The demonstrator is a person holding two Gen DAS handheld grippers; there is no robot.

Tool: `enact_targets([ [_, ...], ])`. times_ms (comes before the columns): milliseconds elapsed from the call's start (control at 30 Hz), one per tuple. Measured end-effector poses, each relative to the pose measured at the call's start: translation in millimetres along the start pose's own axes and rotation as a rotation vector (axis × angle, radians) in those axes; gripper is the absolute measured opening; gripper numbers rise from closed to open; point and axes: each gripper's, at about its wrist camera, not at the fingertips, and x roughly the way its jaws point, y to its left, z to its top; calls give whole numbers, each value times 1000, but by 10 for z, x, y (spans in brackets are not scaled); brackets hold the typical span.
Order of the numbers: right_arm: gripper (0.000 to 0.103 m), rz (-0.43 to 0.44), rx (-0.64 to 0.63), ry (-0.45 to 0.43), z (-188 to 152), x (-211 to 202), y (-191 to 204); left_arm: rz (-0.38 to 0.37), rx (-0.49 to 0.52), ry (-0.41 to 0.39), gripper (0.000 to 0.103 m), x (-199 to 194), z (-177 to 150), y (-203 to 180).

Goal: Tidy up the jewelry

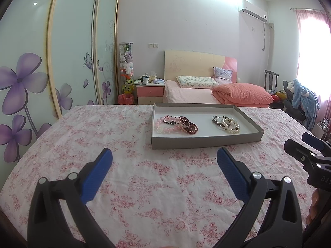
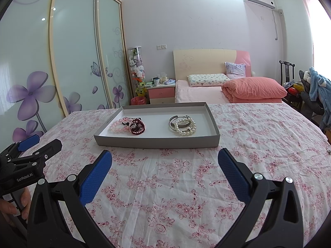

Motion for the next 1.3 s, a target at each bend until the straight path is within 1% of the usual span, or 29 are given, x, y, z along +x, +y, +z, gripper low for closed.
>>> enact_targets([
  [1100, 101, 2, 0, 4, 0, 2, -12, -3, 0, 5, 99, 4, 6, 1],
  [1300, 101, 1, 1, 4, -1, 3, -12, -1, -5, 7, 99, -15, -35, -33],
])
